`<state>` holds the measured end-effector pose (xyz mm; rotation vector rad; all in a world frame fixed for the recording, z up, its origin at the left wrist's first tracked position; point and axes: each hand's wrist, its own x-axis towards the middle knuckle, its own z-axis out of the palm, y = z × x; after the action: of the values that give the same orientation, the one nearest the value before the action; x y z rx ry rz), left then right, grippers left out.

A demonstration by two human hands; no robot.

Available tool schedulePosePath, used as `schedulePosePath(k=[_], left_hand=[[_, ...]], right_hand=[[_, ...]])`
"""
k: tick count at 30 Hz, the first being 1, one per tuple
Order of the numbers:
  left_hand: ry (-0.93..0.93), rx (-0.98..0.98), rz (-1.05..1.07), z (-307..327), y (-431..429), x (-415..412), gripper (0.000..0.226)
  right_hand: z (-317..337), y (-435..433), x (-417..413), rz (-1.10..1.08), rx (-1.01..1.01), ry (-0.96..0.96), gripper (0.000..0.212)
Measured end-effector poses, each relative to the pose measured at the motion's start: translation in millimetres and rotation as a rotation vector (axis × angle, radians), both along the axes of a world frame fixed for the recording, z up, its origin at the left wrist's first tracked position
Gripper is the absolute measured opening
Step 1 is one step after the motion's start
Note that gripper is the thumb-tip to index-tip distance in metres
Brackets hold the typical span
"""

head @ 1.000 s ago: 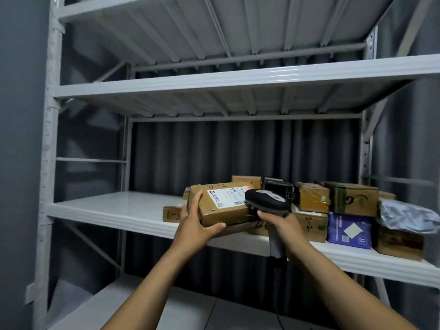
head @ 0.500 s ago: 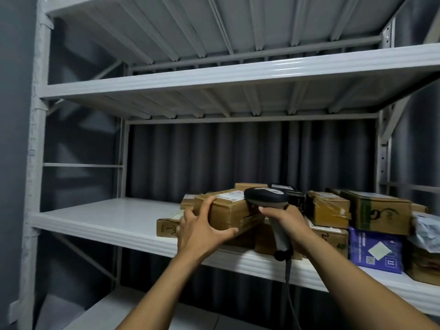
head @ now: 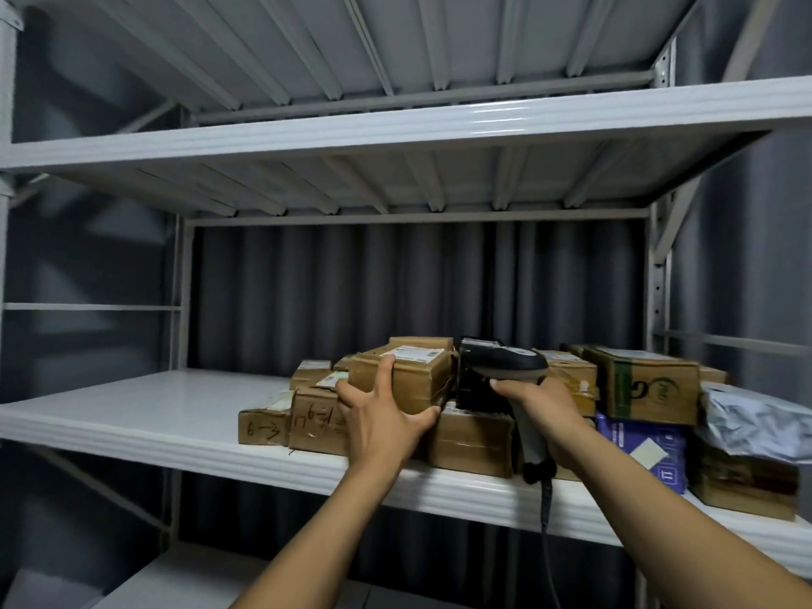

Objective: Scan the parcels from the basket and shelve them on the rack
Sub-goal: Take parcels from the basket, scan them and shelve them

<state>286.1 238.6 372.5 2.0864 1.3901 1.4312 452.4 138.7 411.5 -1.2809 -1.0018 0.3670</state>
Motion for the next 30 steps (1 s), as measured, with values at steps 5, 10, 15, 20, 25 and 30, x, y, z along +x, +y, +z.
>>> schedulePosePath(k=[5, 10, 15, 20, 25, 30], left_hand=[[0.044, 0.027, 0.044, 2, 3, 22, 0.098], [0.089, 0.015, 0.017, 5, 14, 33, 0.091], [0.031, -0.055, -0.059, 6, 33, 34, 0.088], [0.110, -0.093, -0.072, 12, 37, 33, 0.086], [0.195, -0.043, -0.057, 13, 34, 25, 0.084], [0.386, 0.147, 0.015, 7, 8, 10, 0.075]], right_hand=[[0, -8, 6, 0.012, -0.037, -0.011, 0.007], [-2, -12, 12, 0.014, -0.115, -0.055, 0.010], [-2, -12, 14, 0.001, -0.174, -0.096, 0.017], [-4, -12, 14, -0.007, -0.240, -0.135, 0.029], [-10, -20, 12, -0.019, -0.298, -0.159, 0.038], [-18, -48, 8, 0.022, -0.283, -0.103, 0.025]])
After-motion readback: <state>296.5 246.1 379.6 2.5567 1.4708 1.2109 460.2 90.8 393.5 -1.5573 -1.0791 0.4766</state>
